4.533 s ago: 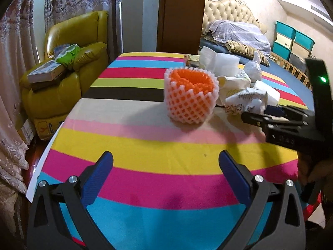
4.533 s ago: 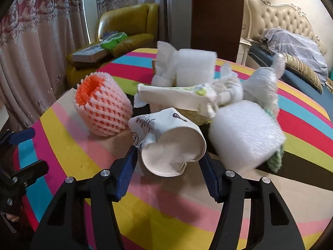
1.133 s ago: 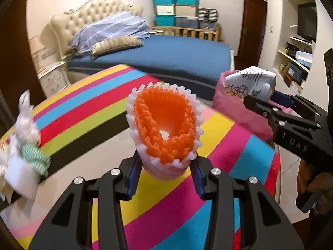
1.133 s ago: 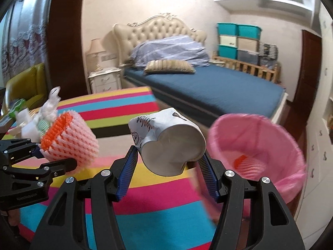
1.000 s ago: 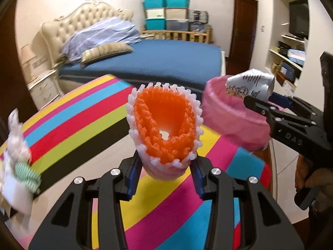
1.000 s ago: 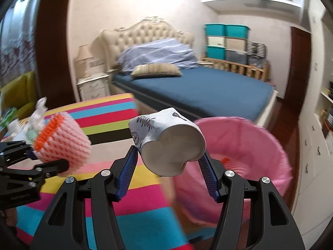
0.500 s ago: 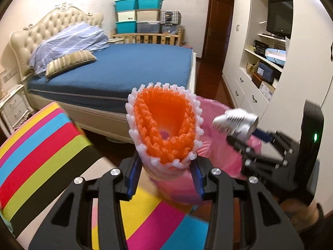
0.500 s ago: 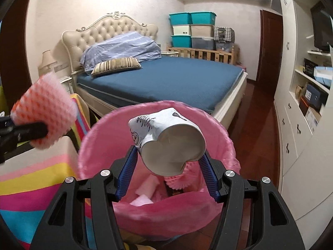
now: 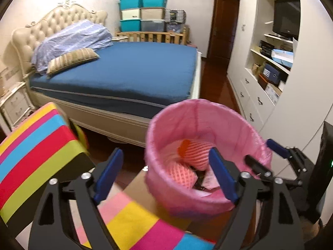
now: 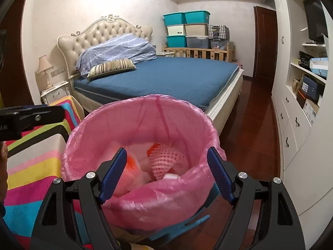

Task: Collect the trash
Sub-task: 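Open the left tool over the basket while the right tool releases the paper cup, then grasp the green zigzag cloth with the right tool while the left tool approaches the foam block, then grasp the white foam block with the left tool, then carry the foam block and green cloth to the basket and open both tools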

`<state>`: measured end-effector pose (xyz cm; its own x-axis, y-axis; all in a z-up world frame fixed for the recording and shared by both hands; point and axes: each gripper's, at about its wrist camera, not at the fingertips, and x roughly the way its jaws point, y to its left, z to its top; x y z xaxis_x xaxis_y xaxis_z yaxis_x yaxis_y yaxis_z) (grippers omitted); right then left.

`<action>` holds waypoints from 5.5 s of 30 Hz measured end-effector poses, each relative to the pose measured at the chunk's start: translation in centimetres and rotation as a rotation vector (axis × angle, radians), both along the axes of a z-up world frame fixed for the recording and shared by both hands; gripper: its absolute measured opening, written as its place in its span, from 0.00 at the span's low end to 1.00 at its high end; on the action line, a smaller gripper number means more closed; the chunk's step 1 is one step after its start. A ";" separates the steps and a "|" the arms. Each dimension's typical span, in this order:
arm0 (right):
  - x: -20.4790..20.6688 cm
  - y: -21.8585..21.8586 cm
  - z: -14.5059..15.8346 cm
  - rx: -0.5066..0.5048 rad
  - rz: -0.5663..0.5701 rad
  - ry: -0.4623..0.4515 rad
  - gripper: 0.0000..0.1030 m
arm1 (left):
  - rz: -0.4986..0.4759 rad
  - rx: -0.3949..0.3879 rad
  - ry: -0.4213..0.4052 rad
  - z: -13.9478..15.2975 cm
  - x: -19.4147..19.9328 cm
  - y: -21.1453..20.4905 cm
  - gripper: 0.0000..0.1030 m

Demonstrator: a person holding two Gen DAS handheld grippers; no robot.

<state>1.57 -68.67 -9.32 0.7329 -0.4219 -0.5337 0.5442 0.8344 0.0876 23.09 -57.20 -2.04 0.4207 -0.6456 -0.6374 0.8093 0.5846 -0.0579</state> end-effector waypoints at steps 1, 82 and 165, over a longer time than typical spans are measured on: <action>-0.3 0.3 0.1 0.003 0.000 -0.007 0.73 | 0.016 0.000 -0.014 0.1 0.1 1.1 0.87; 22.7 46.0 1.7 -0.130 0.931 0.221 0.19 | 0.814 0.044 0.102 -4.0 -0.3 53.7 0.95; 8.0 21.7 2.1 -0.006 0.441 0.091 0.19 | 0.310 0.103 -0.060 -3.3 -2.6 27.8 0.65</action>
